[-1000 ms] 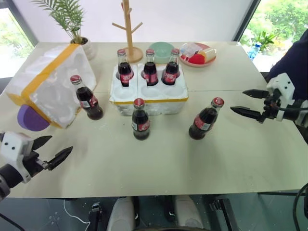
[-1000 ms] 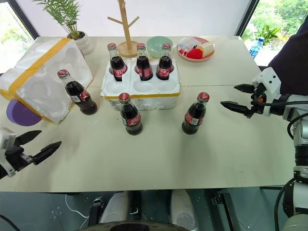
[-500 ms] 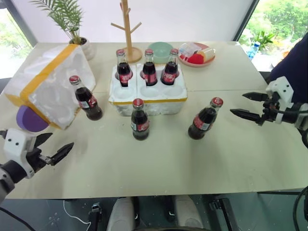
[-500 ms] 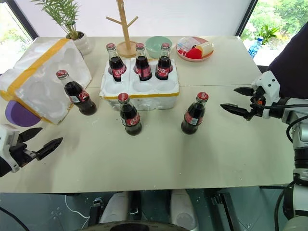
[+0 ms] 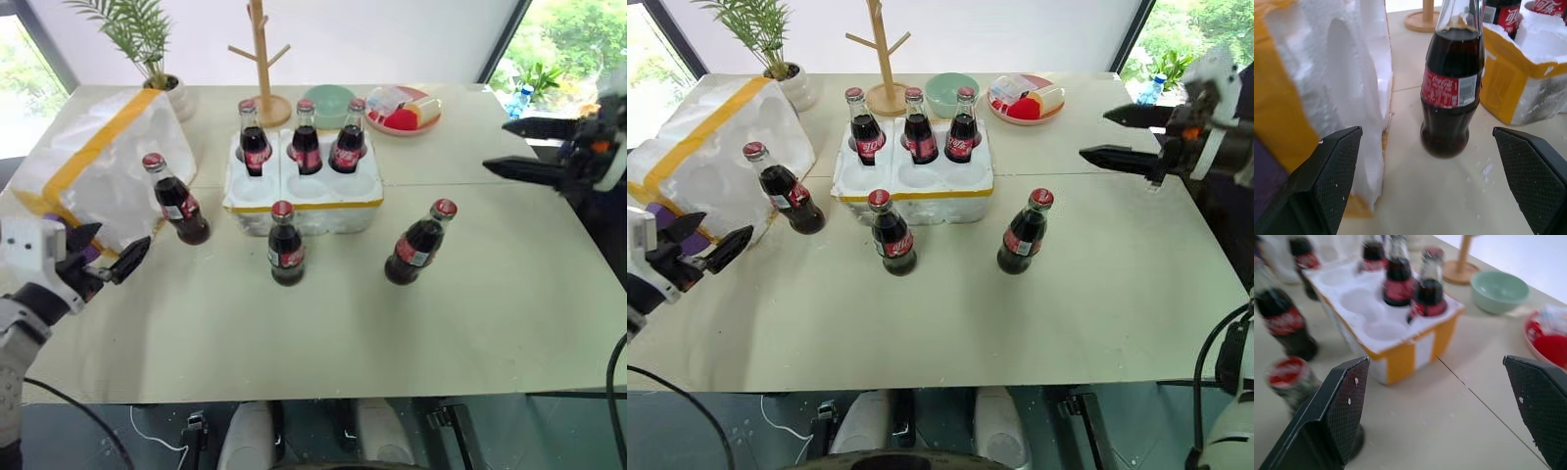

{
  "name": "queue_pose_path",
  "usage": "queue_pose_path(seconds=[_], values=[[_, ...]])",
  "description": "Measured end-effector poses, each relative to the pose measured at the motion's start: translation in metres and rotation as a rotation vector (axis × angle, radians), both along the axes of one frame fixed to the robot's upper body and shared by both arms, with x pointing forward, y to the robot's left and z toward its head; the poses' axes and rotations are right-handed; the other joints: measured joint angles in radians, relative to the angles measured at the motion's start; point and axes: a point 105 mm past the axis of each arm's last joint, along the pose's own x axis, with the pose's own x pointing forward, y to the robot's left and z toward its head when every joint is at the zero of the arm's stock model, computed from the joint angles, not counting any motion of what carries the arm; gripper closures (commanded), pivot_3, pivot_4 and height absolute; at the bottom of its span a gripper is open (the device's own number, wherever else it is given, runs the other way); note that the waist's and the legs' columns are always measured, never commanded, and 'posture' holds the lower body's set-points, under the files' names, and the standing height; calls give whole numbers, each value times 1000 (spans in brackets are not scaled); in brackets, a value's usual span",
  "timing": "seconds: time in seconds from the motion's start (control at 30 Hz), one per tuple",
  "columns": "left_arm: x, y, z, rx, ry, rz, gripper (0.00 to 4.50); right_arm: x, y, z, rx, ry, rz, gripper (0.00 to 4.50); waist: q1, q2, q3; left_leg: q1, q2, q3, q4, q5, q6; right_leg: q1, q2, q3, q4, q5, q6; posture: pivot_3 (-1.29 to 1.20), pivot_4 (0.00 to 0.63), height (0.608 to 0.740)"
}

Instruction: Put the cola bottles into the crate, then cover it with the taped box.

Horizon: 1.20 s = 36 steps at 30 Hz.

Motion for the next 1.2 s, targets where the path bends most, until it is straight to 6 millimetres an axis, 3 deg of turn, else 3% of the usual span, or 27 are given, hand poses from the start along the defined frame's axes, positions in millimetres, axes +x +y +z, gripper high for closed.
queue_pose_path(seconds=[0.17,0.43,0.77,0.87,0.93,1.2], values=[[25,-18,-6,1,15,-63,29,-17,31,21,29,27,182,0,1,0,0,0,0,0,0,0,0,0,0,0,0,0,0,0,150,740],[60,-24,-13,36,5,-67,29,-32,61,24,14,18,308,0,1,0,0,0,-1,0,1,0,0,0,0,0,1,1,0,0,150,740],[89,-39,-20,66,2,-128,29,-37,71,16,19,43,337,0,2,0,0,0,-1,0,1,0,0,-1,0,-1,4,1,2,0,150,740],[90,-39,-21,71,-4,-139,824,-40,75,17,15,37,351,0,-2,0,0,0,-1,0,1,0,0,-2,0,0,5,1,2,0,150,740],[88,-39,-21,74,-5,-153,1727,-41,77,17,17,43,354,0,0,0,0,0,-1,0,1,0,0,-2,0,-1,5,1,2,0,150,740],[65,-36,-20,78,63,-234,1703,-41,77,15,37,67,345,0,-2,0,0,-1,0,0,1,0,0,-3,-1,0,5,1,1,0,150,740]])
